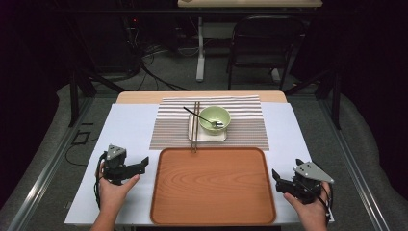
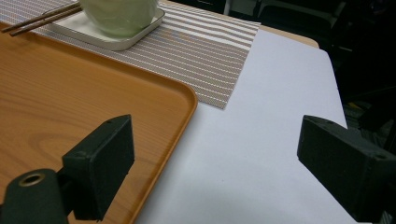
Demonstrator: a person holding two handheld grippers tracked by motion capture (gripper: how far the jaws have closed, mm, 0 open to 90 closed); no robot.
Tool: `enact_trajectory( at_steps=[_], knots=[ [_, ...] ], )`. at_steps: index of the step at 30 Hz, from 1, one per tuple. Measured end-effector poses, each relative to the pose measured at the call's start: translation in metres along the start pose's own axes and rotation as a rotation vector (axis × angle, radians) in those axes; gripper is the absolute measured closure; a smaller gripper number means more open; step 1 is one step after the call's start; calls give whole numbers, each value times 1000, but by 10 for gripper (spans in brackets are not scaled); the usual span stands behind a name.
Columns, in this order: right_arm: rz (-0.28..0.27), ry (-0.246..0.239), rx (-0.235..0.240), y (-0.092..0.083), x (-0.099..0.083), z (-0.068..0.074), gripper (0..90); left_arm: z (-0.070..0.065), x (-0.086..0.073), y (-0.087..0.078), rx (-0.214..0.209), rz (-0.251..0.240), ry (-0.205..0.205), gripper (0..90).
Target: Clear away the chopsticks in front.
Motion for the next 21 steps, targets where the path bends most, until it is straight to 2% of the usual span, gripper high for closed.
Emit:
enact_trajectory(
  at_steps=[4, 15, 21],
  knots=[
    [-2, 6, -2, -1, 0, -1, 106, 0, 0, -1, -3, 5, -10, 95],
    [-20, -21, 8, -2, 3, 3, 138, 7, 7, -13, 30, -24, -17, 71],
    [-20, -18, 27, 2, 5, 7, 148, 8, 6, -19, 52, -23, -18, 46]
  ],
)
Point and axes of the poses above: each handheld gripper's, and its own axes: y roughly forward along the jaws, x roughly out of its top, z roughly to its left, the point moved 9 cm from there along y, roughly forward along the jaws
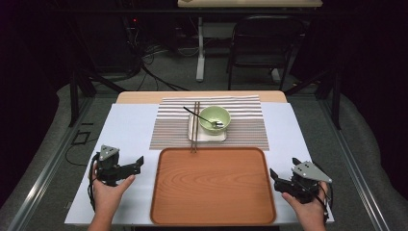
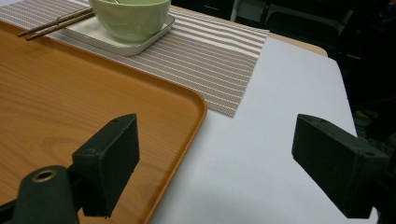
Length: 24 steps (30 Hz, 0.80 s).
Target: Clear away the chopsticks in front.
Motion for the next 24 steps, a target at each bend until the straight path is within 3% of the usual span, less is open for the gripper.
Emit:
enact_trajectory(
  at_steps=[7, 16, 24],
  knots=[
    [1, -14, 19, 4, 2, 5, 150, -4, 9, -4, 17, -21, 7, 20],
    [-1, -1, 20, 5, 2, 3, 153, -19, 19, 4, -19, 21, 19, 21],
    [1, 7, 21, 4, 1, 2, 153, -29, 38, 6, -14, 31, 55, 22]
  ],
)
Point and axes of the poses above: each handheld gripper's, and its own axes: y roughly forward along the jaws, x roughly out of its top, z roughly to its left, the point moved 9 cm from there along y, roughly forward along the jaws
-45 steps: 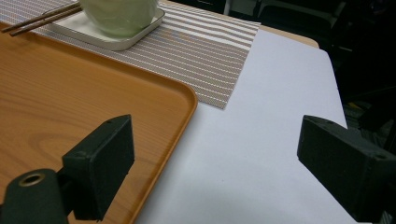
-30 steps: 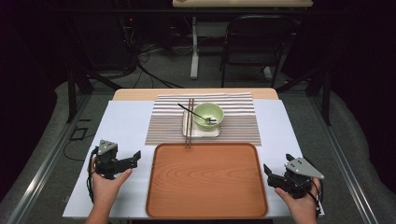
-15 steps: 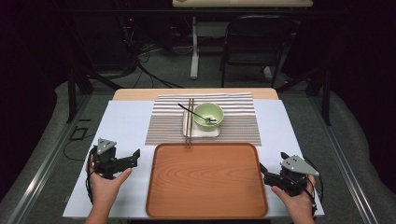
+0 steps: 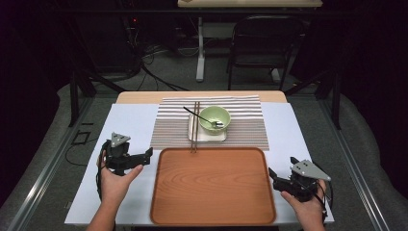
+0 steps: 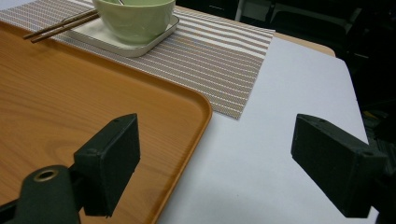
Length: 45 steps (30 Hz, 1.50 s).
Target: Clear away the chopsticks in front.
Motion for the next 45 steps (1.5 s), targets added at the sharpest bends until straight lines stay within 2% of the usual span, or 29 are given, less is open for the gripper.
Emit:
enact_trajectory(
  at_steps=[2, 7, 8, 12, 14, 16, 24, 34, 45],
  knots=[
    [0, 1, 2, 0, 0, 0, 154, -2, 5, 0, -10, -1, -5, 38],
    [0, 3, 2, 0, 0, 0, 153, -3, 12, 4, -1, -6, -30, 45],
    [1, 6, 3, 0, 0, 0, 154, -3, 13, 8, -3, 15, -35, 45],
    [3, 6, 5, 0, -1, 0, 154, -5, 15, 12, -32, 28, -54, 45],
    [3, 6, 4, 0, -1, 0, 154, -6, 19, 15, -33, 39, -65, 46],
    [4, 9, 4, 0, -1, 0, 154, -8, 23, 18, -45, 48, -70, 82],
    [5, 9, 6, 0, -1, -1, 156, -19, 36, 25, -83, 54, -46, 93],
    [5, 8, 7, 0, -1, -1, 156, -27, 55, 32, -113, 52, -46, 93],
    [7, 7, 13, 1, -1, 0, 157, -26, 75, 39, -94, 53, -44, 93]
  ],
)
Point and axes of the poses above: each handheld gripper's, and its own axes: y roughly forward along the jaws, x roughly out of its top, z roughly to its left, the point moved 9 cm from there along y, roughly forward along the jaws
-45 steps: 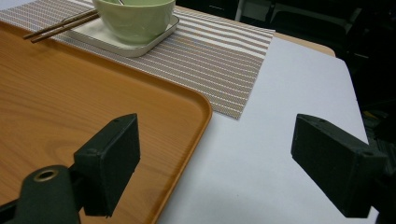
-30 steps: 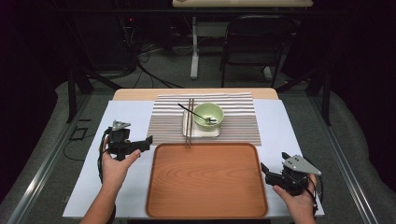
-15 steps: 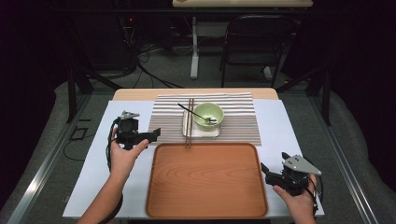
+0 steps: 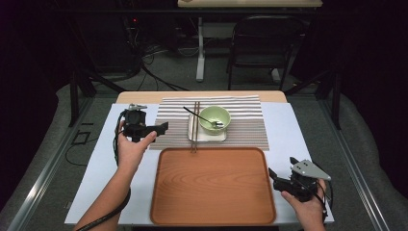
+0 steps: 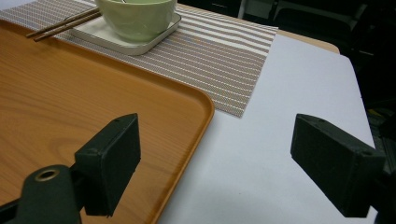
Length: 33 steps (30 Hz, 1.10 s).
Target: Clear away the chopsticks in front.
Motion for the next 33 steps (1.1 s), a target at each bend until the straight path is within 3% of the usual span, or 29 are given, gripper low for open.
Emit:
enact_trajectory(
  at_steps=[10, 20, 27, 33],
  knots=[
    [-1, 1, 1, 0, 0, 0, 158, -2, 13, 5, 4, 7, 8, 92],
    [1, 1, 1, 0, 0, 0, 158, -1, 21, 20, -18, 34, -24, 82],
    [1, 2, 0, -1, 0, -1, 158, 1, 19, 39, -21, 99, -48, 82],
    [2, 1, 1, 0, 0, -1, 158, 3, 17, 54, -60, 159, -109, 82]
  ],
)
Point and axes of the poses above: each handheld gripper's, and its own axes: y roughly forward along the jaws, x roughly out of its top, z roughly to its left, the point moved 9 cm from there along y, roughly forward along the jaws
